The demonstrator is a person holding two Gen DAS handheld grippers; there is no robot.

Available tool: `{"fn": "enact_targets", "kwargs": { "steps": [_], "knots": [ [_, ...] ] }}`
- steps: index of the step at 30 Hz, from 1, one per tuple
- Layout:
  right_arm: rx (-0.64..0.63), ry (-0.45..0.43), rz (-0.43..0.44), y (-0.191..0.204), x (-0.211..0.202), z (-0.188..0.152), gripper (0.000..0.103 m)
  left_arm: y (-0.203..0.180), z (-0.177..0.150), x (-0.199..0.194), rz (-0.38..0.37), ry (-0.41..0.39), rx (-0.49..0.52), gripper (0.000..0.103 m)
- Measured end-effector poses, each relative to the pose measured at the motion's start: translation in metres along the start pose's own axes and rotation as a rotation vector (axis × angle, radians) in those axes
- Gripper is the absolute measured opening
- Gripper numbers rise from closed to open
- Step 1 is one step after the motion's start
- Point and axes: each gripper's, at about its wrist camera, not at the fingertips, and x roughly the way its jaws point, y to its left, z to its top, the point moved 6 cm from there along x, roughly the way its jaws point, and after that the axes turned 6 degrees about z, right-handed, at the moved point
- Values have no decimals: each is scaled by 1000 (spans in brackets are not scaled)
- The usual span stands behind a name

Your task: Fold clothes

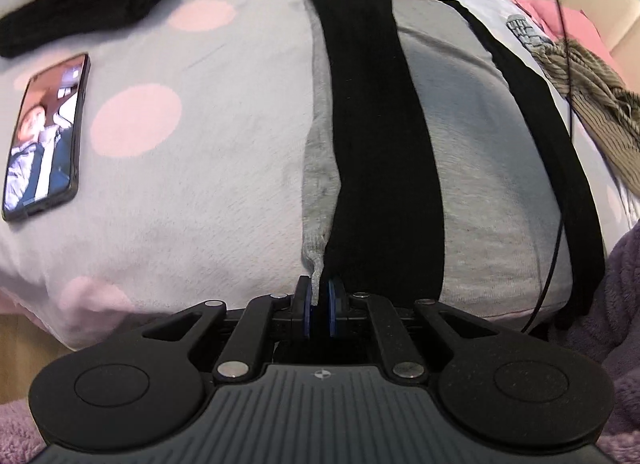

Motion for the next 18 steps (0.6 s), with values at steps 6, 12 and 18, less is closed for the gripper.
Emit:
{"fn": "enact_targets", "kwargs": {
  "steps": [6,12,18],
  "knots": [
    [-109,66,57,-32,37,31,32,8,0,9,-34,30,-39,6],
    [-197,133,138,-39,64,53,35,14,2,14,-62,56,-72,6],
    [-209,176,229,-36,78,56,16,14,1,14,-69,65,-82,6]
  ]
}}
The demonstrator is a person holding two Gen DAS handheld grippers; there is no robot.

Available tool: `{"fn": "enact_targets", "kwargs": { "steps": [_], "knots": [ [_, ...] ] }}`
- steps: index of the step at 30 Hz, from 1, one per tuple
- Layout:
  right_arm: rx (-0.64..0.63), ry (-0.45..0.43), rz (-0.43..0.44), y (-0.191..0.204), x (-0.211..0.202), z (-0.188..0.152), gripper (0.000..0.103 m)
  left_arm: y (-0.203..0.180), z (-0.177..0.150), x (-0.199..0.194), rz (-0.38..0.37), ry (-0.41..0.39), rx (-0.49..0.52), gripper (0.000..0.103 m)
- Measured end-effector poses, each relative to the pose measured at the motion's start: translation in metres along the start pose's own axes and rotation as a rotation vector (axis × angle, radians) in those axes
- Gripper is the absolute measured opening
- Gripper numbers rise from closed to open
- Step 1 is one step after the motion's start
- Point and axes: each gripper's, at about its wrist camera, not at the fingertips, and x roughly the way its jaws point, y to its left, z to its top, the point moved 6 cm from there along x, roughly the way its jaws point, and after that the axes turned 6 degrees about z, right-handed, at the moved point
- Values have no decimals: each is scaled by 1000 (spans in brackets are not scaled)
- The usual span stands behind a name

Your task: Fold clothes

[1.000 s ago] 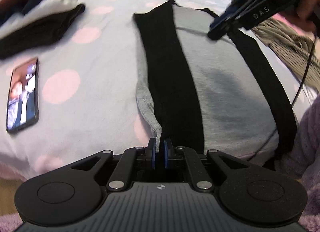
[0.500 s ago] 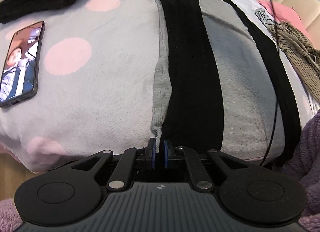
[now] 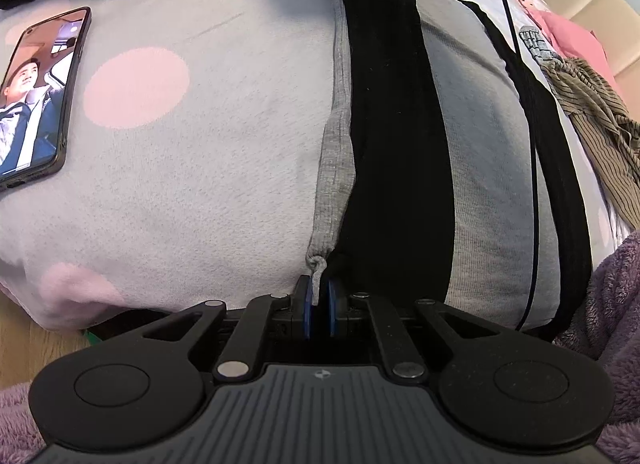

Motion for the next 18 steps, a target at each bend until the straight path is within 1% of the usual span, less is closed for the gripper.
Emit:
{"fn": "enact_targets", "kwargs": {
  "steps": [3,7,10,16,18],
  "knots": [
    [4,-15,-8,3,-7,-5,13,-2,-1,-4,6,-8,8,6],
    [28,-49,-53,10,-28,-20,13,-8,-2,-15,8,-36,29,6],
    [61,-67,-87,18,-44,-35,13,-17,-4,-27,-8,-66,50,6],
    [103,-100,-149,46,-70,-67,13,-41,-8,-44,9,-106,143,5],
    [123,-101,-163,45,-79,-78,13,-51,-10,-46,9,-112,181,5]
  ]
}}
